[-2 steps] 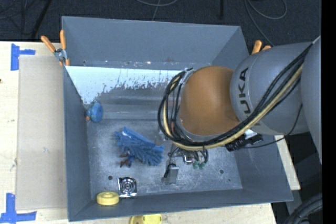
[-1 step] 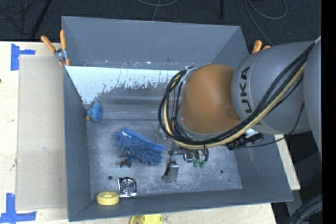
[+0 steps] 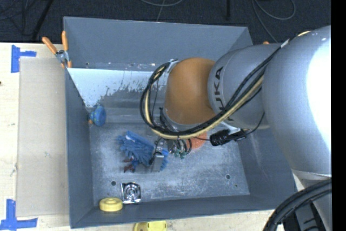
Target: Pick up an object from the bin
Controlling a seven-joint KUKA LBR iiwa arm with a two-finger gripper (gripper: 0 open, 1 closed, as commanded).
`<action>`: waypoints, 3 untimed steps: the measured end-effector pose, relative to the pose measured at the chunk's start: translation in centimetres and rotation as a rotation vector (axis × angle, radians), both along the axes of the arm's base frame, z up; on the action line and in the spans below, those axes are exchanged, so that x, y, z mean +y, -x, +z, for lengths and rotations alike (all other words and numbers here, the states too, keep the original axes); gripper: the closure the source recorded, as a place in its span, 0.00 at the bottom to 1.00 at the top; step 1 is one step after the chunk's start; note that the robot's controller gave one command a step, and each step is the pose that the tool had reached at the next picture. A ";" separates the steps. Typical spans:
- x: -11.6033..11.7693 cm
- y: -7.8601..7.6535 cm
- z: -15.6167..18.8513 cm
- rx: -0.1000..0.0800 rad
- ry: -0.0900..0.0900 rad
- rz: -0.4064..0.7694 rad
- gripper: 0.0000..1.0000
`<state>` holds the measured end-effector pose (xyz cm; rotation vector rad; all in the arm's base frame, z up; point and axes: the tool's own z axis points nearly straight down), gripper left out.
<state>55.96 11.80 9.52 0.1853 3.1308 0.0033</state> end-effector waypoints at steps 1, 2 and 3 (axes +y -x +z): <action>0.2 -1.1 0.0 0.008 0.001 -0.023 0.00; 1.2 -1.7 0.4 0.004 0.001 -0.072 0.00; 1.1 -1.6 -2.0 0.014 0.003 -0.233 0.00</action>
Offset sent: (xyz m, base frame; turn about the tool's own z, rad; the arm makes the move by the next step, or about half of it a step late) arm 0.0160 0.0111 0.0048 0.0729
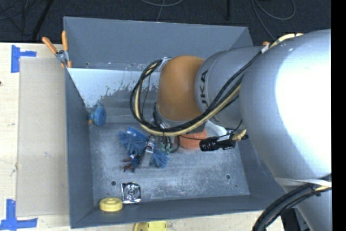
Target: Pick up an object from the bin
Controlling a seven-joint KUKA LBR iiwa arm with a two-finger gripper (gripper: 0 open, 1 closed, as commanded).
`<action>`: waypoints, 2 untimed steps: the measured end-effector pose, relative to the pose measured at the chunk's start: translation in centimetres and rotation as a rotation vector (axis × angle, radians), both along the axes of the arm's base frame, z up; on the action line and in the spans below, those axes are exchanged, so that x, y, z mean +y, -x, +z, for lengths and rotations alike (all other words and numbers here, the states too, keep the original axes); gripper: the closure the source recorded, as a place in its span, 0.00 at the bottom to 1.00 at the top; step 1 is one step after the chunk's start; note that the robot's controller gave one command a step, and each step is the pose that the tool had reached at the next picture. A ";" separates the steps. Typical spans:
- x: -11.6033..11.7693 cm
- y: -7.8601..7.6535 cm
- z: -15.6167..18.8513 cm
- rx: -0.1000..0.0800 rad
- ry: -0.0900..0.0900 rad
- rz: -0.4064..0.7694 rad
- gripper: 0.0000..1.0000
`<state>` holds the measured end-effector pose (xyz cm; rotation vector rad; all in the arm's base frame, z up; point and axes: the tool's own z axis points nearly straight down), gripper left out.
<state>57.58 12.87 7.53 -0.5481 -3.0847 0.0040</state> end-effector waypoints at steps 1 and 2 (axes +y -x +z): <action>-0.5 -0.5 -0.6 -0.009 -0.001 0.067 1.00; -0.5 -0.5 -0.6 -0.009 -0.001 0.067 1.00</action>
Offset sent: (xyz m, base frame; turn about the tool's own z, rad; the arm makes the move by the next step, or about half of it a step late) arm 0.0000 0.0000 0.0000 0.0000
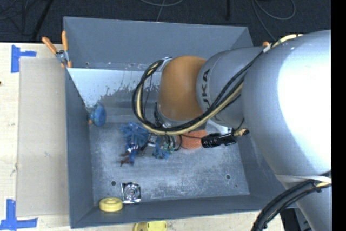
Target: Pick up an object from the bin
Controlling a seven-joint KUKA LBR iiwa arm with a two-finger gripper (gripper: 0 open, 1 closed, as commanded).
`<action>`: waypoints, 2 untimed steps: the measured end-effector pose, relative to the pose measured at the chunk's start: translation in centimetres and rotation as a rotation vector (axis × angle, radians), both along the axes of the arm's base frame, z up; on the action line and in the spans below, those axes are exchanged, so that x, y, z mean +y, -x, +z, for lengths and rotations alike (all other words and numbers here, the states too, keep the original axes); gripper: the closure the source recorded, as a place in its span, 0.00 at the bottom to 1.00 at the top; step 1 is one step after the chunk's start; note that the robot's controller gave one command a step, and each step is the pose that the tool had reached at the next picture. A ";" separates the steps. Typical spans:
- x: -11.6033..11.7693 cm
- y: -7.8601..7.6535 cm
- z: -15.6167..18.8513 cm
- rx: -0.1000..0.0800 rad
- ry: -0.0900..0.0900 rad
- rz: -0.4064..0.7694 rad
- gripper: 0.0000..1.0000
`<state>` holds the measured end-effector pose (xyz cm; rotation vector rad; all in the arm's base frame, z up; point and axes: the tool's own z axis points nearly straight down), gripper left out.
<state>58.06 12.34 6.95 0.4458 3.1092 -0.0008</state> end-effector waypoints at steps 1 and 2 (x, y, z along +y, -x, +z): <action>0.0 0.2 0.5 0.007 0.001 0.000 1.00; -0.1 0.3 2.5 0.011 0.001 -0.001 1.00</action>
Offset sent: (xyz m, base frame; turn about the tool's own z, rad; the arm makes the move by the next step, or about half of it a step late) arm 0.0000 -0.0002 0.0091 0.0000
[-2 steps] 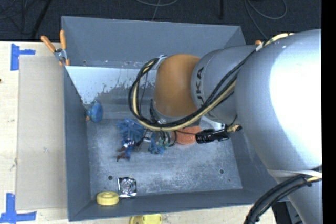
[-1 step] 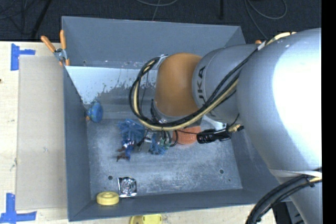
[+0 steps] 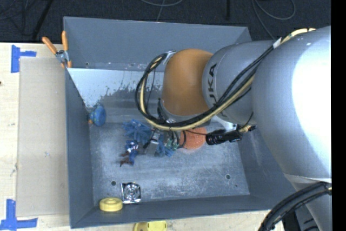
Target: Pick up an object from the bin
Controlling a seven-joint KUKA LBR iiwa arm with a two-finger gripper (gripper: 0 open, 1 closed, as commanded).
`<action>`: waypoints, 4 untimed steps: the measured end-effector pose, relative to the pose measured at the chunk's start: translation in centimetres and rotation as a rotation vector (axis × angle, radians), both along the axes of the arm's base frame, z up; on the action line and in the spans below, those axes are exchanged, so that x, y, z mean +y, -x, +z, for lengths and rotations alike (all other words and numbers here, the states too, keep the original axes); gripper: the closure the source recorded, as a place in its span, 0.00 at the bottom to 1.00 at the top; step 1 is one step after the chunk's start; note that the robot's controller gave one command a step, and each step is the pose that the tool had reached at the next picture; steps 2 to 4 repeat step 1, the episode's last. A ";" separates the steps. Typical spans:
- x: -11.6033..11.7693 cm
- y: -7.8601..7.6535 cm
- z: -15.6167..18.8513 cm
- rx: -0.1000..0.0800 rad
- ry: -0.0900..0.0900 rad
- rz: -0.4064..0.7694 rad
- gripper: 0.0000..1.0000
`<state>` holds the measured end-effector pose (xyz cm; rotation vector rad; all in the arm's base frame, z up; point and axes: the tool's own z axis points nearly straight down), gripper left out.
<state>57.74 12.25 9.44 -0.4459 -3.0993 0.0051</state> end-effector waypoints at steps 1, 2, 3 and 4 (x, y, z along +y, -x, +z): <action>0.0 -0.1 2.4 -0.003 0.000 0.001 1.00; 0.0 -0.1 2.4 -0.003 0.000 0.001 1.00; 0.0 -0.1 2.4 -0.003 0.000 0.001 1.00; 0.0 -0.1 2.4 -0.003 0.000 0.001 1.00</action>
Offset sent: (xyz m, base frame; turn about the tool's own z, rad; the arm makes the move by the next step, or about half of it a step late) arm 0.0000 0.0000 0.0196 0.0000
